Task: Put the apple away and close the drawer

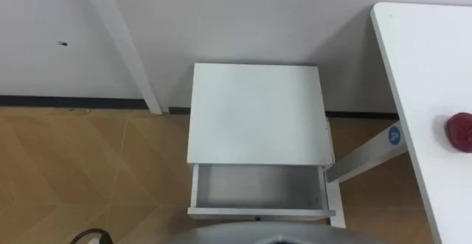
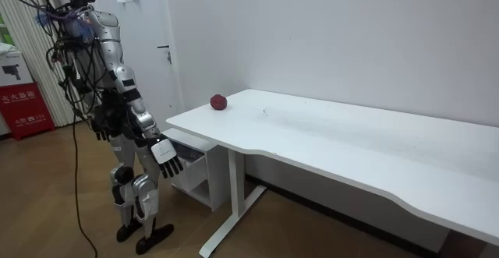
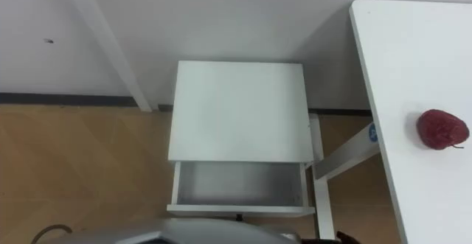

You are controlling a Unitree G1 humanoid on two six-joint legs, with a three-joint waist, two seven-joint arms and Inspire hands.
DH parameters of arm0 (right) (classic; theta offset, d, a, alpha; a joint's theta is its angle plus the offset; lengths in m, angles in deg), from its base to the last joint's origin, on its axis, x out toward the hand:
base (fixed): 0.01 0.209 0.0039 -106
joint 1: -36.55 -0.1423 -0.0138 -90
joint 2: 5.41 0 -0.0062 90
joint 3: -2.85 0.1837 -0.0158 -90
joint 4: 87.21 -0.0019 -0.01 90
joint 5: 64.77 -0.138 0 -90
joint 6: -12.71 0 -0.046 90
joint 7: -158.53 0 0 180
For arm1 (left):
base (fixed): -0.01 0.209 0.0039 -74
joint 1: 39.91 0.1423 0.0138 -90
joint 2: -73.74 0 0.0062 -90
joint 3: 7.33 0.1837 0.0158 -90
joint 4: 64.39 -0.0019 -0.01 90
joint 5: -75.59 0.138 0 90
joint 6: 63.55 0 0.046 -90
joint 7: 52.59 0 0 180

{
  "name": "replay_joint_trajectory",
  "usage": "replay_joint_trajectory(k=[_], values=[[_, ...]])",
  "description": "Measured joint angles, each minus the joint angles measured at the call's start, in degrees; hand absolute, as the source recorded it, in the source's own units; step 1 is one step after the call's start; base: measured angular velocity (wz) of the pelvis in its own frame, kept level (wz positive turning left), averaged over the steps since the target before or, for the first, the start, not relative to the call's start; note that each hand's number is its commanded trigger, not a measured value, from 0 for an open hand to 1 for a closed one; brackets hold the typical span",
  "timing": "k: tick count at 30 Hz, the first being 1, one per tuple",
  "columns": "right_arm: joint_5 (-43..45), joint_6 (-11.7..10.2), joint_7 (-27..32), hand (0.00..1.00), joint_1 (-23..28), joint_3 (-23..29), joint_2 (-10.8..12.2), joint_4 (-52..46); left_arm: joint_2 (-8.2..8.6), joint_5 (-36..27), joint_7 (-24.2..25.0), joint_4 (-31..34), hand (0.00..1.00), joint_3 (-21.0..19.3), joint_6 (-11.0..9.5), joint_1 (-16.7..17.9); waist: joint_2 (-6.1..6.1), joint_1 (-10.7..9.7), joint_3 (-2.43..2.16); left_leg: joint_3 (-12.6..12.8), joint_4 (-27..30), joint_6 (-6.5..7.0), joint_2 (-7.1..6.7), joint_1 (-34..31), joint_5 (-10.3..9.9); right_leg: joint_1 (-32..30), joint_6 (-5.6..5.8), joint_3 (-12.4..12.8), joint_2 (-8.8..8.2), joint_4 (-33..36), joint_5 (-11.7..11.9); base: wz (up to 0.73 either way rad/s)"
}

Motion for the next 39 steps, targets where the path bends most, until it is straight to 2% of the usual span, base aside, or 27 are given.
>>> replay_joint_trajectory(k=[8,12,14,16,17,19,20,21,22,26,29,33,38,39], values=[[-0.77,-0.04,0.09,0.00,-0.12,0.01,0.04,-0.02,0.00,-0.07,0.00,-0.08,0.00,-0.08,-0.12,-0.11,-0.37,0.09,-0.06,0.04,-0.04,0.00,0.04,-0.08,0.00,-0.28,0.00,0.10,0.10,0.04,0.00,0.00],[-7.17,0.00,1.13,0.00,-0.60,2.06,0.38,0.77,-0.01,-0.21,-0.04,-0.63,0.00,-0.17,-0.15,-0.52,-0.44,-0.07,-0.09,0.45,-0.05,0.00,0.09,-0.12,0.00,-0.43,0.00,0.71,0.11,0.13,0.00,-0.05],[-13.44,-0.01,1.94,0.00,-0.45,5.71,0.63,0.69,0.10,-0.08,-0.03,-0.52,0.00,-1.28,-0.34,-0.36,-0.49,-0.35,-0.10,0.48,-0.01,0.00,0.09,-0.06,0.00,-0.57,0.00,0.64,0.07,0.09,0.00,0.00],[-24.04,0.01,2.74,0.00,-0.31,13.53,0.50,0.39,-0.03,-0.14,-0.08,-0.47,0.00,-4.07,-1.19,-0.23,-0.48,-1.88,-0.12,0.26,-0.01,0.00,0.08,-0.14,0.00,-0.31,0.00,0.77,0.21,0.15,0.00,0.04],[-26.94,0.04,2.91,0.00,-0.25,15.29,0.41,0.34,-0.09,-0.14,-0.12,-0.49,0.00,-4.76,-1.18,-0.20,-0.49,-2.18,-0.13,0.28,-0.01,0.00,0.08,-0.14,0.00,-0.31,0.00,0.75,0.21,0.15,0.00,0.00],[-40.86,0.13,4.41,0.00,0.41,21.96,0.24,-1.77,-0.49,-0.14,-1.00,-0.31,0.00,-6.38,-1.19,0.68,-0.45,-3.32,-0.22,0.56,0.01,0.00,0.09,-0.01,0.00,-0.40,0.00,1.49,0.35,0.31,0.00,-0.08],[-44.38,0.09,4.84,0.00,0.63,23.57,0.26,-2.52,-0.59,-0.13,-1.07,-0.04,0.00,-6.52,-1.21,0.83,-0.40,-3.46,-0.24,0.82,0.01,0.00,0.10,0.00,0.00,-0.47,0.00,1.64,0.36,0.32,0.00,-0.15],[-49.66,0.02,5.77,0.00,0.58,27.42,0.24,-3.45,-0.79,-0.13,-1.23,0.30,0.00,-7.08,-1.53,1.04,-0.40,-4.11,-0.25,1.13,0.00,0.00,0.09,-0.02,0.00,-0.58,0.00,1.82,0.38,0.34,0.00,-0.12],[-53.96,-0.11,7.28,0.00,0.48,29.77,0.23,-4.79,-1.07,-0.13,-1.47,0.30,0.00,-7.40,-1.63,1.02,-0.37,-4.92,-0.26,1.14,-0.02,0.00,0.09,-0.08,0.00,-0.80,0.00,1.86,0.39,0.64,0.00,-0.10],[-64.46,-1.83,10.62,0.00,0.19,35.10,0.21,-6.93,-1.87,0.00,-2.32,0.07,0.00,-7.58,-2.14,0.05,-0.44,-5.55,-0.47,1.47,-0.05,-0.01,0.18,-0.19,-0.01,-1.77,-0.02,2.50,0.52,1.37,0.00,-0.06],[-67.20,-2.25,12.61,0.00,0.04,36.13,0.27,-8.05,-1.96,-0.01,-2.05,0.23,0.00,-7.58,-2.14,-0.32,-0.36,-5.32,-0.57,2.22,-0.03,-0.03,0.37,-0.44,-0.02,-2.72,-0.04,3.21,0.72,2.35,-0.01,-0.14],[-70.13,-2.45,15.52,0.00,0.07,36.07,0.27,-10.69,-2.30,-0.14,-1.58,1.66,0.00,-7.41,-2.10,-0.03,-0.96,-5.37,-0.85,2.60,0.09,-0.04,0.42,-0.92,-0.02,-3.27,-0.04,3.35,0.76,3.01,-0.01,-0.06],[-72.68,-3.50,19.86,0.00,-0.59,36.58,0.27,-18.37,-2.43,-0.13,-0.59,3.23,0.00,-7.41,-2.00,-0.04,-1.43,-5.55,-0.69,2.72,0.35,-0.02,0.36,-1.11,-0.01,-3.38,-0.05,3.83,0.72,2.93,-0.02,0.00],[-72.63,-3.80,21.45,0.00,-0.66,36.61,0.28,-21.32,-2.43,-0.17,-0.52,3.94,0.00,-7.42,-1.94,0.12,-1.73,-5.57,-0.53,2.72,0.33,-0.02,0.37,-1.13,-0.01,-3.43,-0.05,3.77,0.73,2.94,-0.02,0.00]])
